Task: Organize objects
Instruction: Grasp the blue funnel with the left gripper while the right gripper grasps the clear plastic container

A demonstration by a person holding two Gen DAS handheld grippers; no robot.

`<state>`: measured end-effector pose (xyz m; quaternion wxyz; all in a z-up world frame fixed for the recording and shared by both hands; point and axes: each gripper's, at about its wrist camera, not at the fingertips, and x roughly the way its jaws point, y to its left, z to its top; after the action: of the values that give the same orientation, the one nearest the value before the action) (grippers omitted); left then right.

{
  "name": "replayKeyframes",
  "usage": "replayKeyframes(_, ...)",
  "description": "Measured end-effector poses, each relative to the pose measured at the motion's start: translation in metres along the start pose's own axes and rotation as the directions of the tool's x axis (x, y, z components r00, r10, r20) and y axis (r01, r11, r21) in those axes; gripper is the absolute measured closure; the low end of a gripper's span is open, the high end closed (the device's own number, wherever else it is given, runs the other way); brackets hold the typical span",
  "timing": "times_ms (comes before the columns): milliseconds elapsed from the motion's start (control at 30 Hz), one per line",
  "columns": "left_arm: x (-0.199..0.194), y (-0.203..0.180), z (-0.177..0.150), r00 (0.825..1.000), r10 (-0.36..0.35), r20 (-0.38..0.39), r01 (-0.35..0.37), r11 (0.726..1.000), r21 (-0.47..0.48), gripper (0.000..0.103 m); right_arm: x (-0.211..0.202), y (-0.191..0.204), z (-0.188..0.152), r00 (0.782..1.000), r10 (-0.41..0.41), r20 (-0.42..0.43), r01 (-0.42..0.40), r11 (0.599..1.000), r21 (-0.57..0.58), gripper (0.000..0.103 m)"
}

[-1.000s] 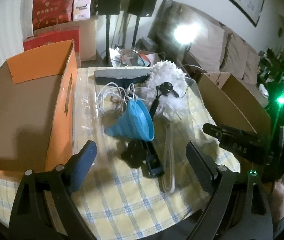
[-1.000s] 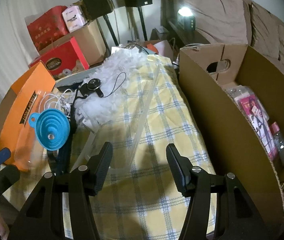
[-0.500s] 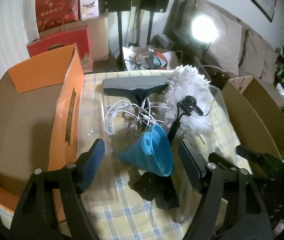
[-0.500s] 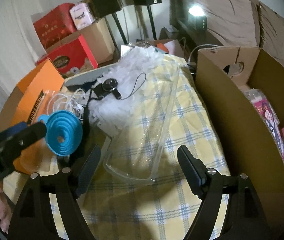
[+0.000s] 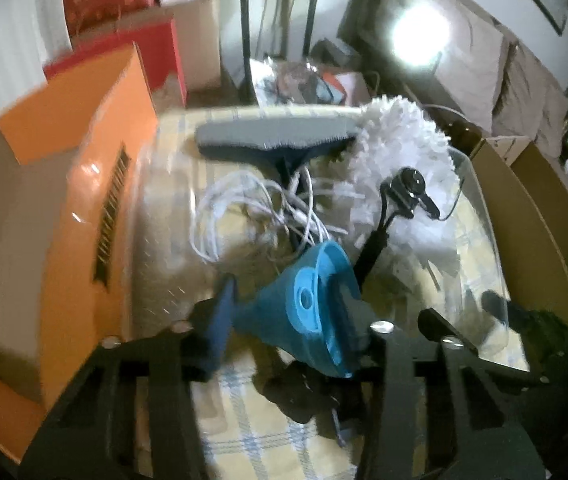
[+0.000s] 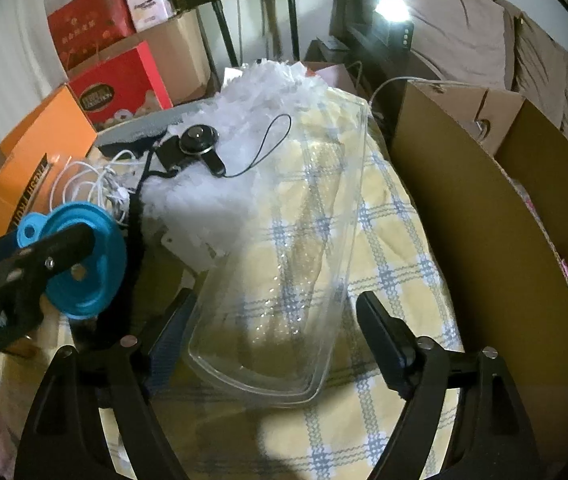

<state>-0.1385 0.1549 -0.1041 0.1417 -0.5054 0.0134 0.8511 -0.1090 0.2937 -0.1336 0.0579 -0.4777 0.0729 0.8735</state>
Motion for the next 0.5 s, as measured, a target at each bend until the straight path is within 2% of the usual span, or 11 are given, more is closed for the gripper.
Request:
replayKeyframes(100, 0.005, 0.003, -0.003, 1.0, -0.01, -0.015, 0.01, 1.0, -0.019, 0.073, 0.003, -0.004, -0.002, 0.999, 0.016, -0.028, -0.016, 1.0, 0.006, 0.041)
replayKeyframes(133, 0.004, 0.004, -0.005, 1.0, -0.003, -0.012, 0.003, 1.0, -0.017, 0.076, 0.001, -0.006, -0.003, 1.0, 0.013, -0.026, -0.012, 1.0, 0.01, 0.043)
replayKeyframes(300, -0.001, 0.008, -0.009, 1.0, -0.03, -0.003, 0.029, 0.999, -0.041, 0.081, -0.008, -0.015, -0.007, 1.0, 0.006, -0.006, -0.006, 1.0, 0.014, 0.044)
replayKeyframes(400, -0.008, 0.011, -0.01, 0.999, -0.047, 0.007, 0.047, 0.998, -0.048, 0.091, -0.018, -0.02, -0.01, 1.0, -0.012, 0.027, 0.011, 1.0, 0.01, 0.044)
replayKeyframes(500, -0.016, 0.013, -0.011, 0.997, -0.068, 0.025, 0.069, 0.996, -0.052, 0.091, -0.031, -0.023, -0.01, 0.997, -0.031, 0.068, 0.03, 0.999, 0.013, 0.044)
